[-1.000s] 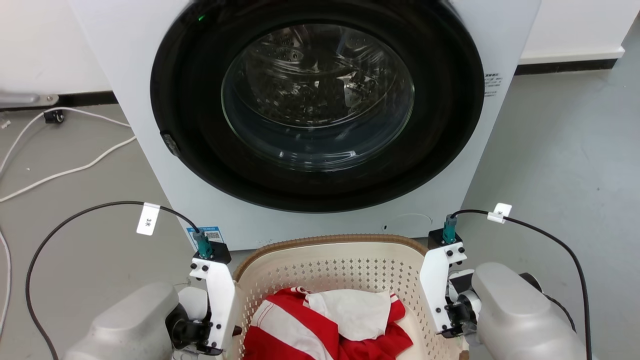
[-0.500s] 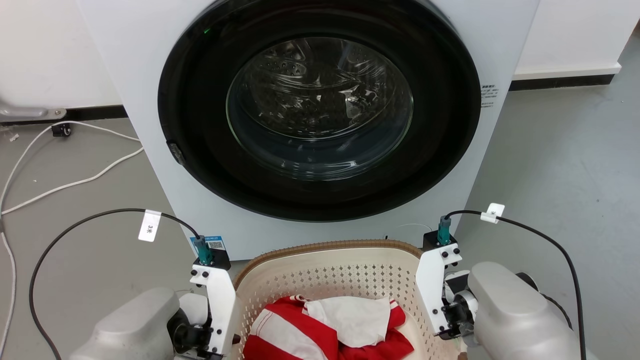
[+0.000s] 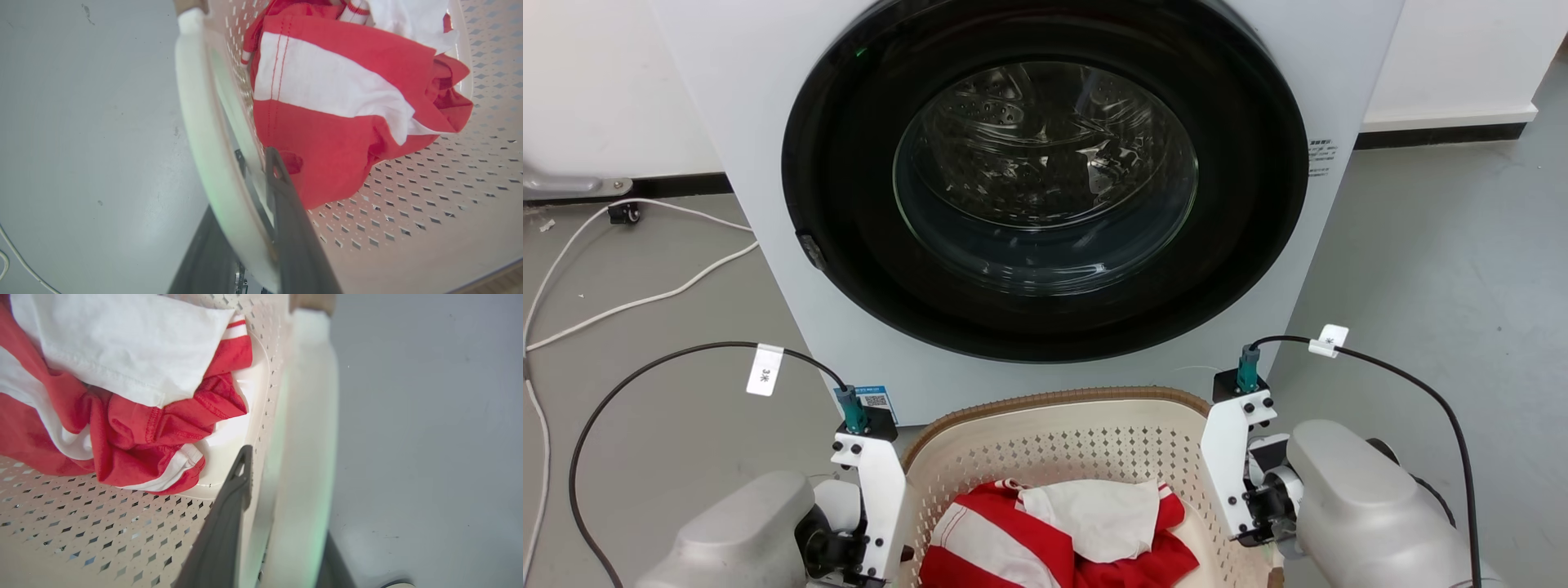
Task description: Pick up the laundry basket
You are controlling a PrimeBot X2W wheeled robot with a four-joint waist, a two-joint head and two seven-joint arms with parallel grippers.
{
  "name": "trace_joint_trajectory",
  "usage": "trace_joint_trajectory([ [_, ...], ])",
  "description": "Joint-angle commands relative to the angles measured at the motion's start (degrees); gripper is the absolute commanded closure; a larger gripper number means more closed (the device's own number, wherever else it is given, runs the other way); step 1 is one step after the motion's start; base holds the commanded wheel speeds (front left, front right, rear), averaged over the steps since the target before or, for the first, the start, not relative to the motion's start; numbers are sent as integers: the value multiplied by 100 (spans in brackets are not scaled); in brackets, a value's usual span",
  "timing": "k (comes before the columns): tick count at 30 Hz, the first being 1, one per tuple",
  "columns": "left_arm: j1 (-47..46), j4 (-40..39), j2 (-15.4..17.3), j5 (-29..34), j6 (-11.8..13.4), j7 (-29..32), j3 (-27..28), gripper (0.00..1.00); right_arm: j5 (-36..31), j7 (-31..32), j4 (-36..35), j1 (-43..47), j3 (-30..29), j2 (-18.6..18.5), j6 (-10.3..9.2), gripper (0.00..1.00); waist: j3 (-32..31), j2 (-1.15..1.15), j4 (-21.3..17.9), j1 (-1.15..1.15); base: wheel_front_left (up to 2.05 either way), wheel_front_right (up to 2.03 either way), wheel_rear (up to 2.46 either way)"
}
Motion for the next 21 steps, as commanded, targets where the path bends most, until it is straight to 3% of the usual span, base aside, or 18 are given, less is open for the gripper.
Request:
trace_joint_trajectory([
  [1, 40, 79, 104, 38, 3, 5, -48, 100, -18, -5, -18, -110, 99, -70, 76, 100, 4, 0, -1, 0, 0, 0, 0],
  [21, 0, 62, 98, 13, 3, -4, -78, 100, 230, -169, 28, -193, 376, -68, 76, 100, 6, 0, -2, 0, 0, 0, 0],
])
